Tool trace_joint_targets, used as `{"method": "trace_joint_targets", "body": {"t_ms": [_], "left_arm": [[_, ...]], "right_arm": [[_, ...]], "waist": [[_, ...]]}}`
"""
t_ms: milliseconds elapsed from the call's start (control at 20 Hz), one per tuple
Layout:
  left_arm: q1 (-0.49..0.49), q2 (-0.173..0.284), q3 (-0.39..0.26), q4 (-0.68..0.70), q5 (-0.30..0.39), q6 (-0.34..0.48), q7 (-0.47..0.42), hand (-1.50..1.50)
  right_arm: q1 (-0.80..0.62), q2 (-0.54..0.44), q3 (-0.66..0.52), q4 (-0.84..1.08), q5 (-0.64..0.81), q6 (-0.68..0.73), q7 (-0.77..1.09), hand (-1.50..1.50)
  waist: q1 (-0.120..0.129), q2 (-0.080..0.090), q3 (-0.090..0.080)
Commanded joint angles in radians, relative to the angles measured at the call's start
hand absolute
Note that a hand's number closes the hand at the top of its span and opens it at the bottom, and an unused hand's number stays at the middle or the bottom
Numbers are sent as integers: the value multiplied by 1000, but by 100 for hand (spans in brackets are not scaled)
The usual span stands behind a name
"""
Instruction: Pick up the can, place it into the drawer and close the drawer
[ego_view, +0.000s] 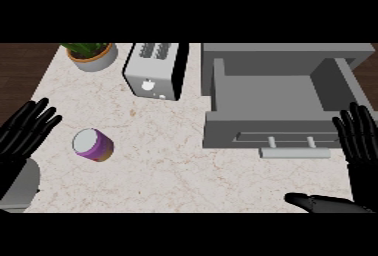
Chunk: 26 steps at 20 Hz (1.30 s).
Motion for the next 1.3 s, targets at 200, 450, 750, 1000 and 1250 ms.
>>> {"method": "trace_joint_targets", "body": {"t_ms": [200,450,750,1000,1250], "left_arm": [[29,0,110,85,50,-80,-4,-150],[-33,-48,57,75,-45,-26,42,-150],[-111,-28,97,330,-82,-126,-105,-150],[-123,-90,52,388,-209,-76,-173,-150],[-193,-42,106,526,-189,-124,-217,-150]], "right_arm": [[96,29,4,-11,9,35,-75,-150],[47,-6,-72,19,-43,79,-54,-150],[91,8,-93,69,-55,123,-144,-150],[144,21,-114,12,-49,140,-156,-150],[60,15,-122,47,-31,125,-108,-150]], "waist": [[0,0,0],[0,0,0],[-4,1,0],[-5,0,0],[-4,1,0]]}}
